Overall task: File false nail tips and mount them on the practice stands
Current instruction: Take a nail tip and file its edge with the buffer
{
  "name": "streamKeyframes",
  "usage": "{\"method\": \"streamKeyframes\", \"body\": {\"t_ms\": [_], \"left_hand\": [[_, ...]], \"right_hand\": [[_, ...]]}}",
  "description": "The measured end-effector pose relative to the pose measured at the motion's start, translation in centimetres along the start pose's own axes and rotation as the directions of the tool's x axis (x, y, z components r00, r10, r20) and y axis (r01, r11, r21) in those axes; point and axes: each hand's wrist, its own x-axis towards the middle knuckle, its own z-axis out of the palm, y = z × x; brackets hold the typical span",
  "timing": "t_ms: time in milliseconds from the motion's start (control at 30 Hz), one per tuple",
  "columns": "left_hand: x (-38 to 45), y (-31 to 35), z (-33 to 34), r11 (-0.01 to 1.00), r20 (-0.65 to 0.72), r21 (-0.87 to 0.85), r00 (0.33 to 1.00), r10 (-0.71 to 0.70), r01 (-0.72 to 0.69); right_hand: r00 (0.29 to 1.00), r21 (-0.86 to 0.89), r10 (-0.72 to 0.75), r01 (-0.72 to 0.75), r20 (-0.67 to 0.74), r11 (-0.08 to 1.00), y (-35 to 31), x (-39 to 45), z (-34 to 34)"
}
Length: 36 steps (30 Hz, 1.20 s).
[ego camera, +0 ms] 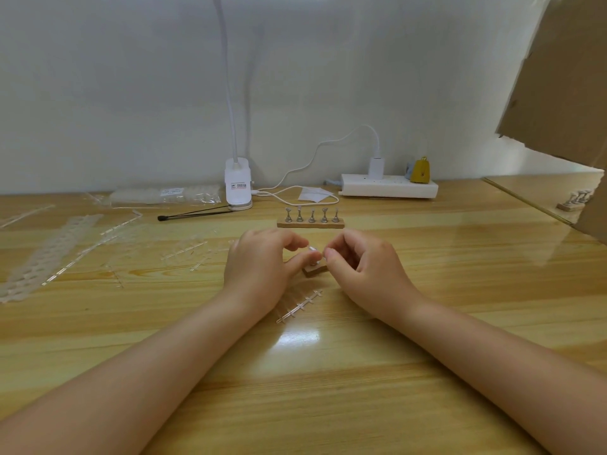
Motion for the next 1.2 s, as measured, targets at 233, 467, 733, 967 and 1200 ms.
{"method": "streamKeyframes", "body": {"t_ms": [233,467,733,967,1200], "left_hand": [[0.0,-0.7,-0.6,1.000,-0.001,-0.008,1.000,0.016,-0.016],[-0.3,-0.7,0.0,0.998,0.117,-0.016,0.992,0.055,-0.054],[0.5,-0.8,-1.2,0.997,0.145,0.071,0.989,-0.020,0.010],[1.6,-1.8,-4.0,0.967,0.277,0.238,0.948,-0.155,0.089],[0.7,1.9,-5.2,0.760,0.196,0.637,0.981,-0.003,-0.125]], "right_hand": [[0.978,-0.182,-0.128,0.158,0.166,0.970,0.1,-0.6,-0.7],[0.893,-0.412,-0.199,0.372,0.404,0.832,-0.5,-0.6,-0.6],[0.922,-0.292,-0.160,0.271,0.353,0.917,-0.5,-0.5,-0.4],[0.912,-0.249,-0.098,0.210,0.399,0.946,-0.6,-0.2,-0.5],[0.927,-0.203,-0.068,0.151,0.368,0.968,-0.5,-0.2,-0.6]]}}
